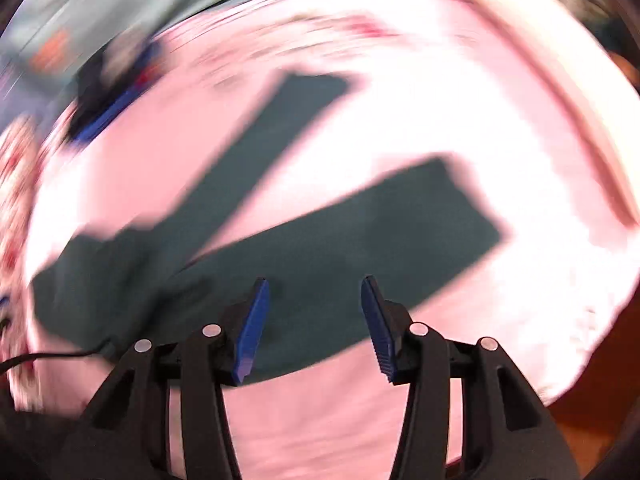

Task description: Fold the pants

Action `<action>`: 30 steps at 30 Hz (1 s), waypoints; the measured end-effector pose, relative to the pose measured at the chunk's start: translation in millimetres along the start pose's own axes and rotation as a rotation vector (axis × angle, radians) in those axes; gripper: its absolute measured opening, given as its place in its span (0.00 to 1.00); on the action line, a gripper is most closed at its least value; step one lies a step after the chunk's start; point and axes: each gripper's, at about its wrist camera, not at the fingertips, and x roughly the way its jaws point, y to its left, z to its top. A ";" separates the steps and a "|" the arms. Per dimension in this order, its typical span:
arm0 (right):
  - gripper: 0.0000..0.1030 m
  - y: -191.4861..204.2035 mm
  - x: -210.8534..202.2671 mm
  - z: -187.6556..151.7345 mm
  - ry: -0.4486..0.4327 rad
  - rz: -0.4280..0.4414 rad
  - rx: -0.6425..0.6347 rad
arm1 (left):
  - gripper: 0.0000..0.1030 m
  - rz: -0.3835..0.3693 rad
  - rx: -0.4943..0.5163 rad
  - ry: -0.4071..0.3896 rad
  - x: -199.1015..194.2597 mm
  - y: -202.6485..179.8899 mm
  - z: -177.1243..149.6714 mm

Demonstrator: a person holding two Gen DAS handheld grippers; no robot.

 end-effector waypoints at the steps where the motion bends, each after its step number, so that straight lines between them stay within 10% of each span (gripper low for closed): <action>1: 0.47 -15.9 0.7 6.0 -0.024 -0.033 0.021 | 0.81 0.008 -0.013 -0.017 15.4 -10.4 3.6; 7: 0.47 -76.4 46.0 52.9 -0.008 -0.027 -0.042 | 0.81 0.057 -0.276 0.104 109.3 -46.7 -6.1; 11: 0.44 -85.5 90.1 75.5 0.071 0.029 -0.226 | 0.83 0.234 -0.281 0.075 119.2 -69.7 -5.5; 14: 0.05 -84.4 90.8 70.4 0.075 0.163 -0.248 | 0.84 0.326 -0.240 0.091 128.8 -82.5 -4.0; 23: 0.04 -118.8 84.0 53.5 -0.003 0.053 -0.205 | 0.96 0.414 -0.314 0.084 126.9 -79.1 -12.8; 30: 0.50 -109.4 52.6 74.0 -0.101 -0.047 -0.186 | 0.98 0.425 -0.328 0.074 128.0 -79.0 -12.5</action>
